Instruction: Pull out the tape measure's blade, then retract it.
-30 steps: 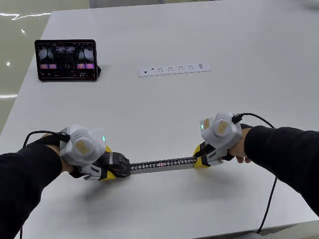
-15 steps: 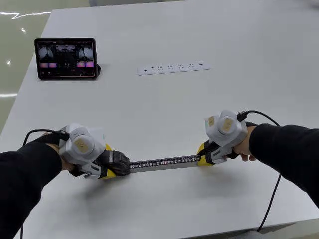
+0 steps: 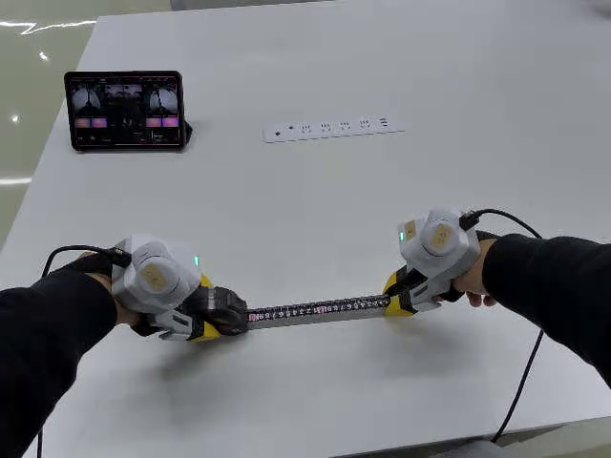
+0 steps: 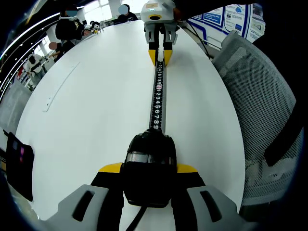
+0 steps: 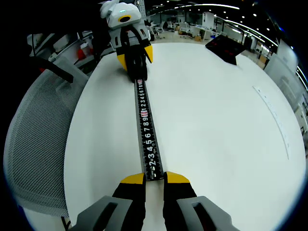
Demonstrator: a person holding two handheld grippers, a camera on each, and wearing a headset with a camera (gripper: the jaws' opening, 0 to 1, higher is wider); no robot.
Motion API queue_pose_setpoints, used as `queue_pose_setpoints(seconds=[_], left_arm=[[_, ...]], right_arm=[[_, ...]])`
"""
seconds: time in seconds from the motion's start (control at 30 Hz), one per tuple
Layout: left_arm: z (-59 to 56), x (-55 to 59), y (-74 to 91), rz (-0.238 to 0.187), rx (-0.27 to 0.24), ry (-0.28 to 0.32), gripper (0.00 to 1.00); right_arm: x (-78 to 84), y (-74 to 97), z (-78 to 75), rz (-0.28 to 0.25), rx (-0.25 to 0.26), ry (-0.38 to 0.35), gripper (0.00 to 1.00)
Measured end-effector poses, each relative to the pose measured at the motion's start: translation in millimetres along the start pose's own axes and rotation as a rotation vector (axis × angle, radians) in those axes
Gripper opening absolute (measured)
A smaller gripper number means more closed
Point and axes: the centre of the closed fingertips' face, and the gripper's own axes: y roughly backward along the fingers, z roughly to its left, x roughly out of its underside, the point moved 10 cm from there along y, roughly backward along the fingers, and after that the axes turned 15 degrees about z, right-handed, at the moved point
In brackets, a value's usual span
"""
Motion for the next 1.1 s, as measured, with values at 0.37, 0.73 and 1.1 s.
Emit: queue_pose_setpoints(seconds=[0.37, 0.73, 1.1], left_arm=[[-0.4, -0.5, 0.8, -0.006, 0.0, 0.001, 0.33], [-0.8, -0.4, 1.1, -0.008, 0.0, 0.004, 0.33], [-0.6, -0.7, 0.9, -0.006, -0.002, 0.006, 0.33]], right_arm=[[7.0, 2.1, -1.2, 0.007, 0.002, -0.011, 0.09], [13.9, 5.4, -1.5, 0.01, 0.004, -0.018, 0.09], [21.0, 7.0, -2.7, 0.012, 0.006, -0.028, 0.09]])
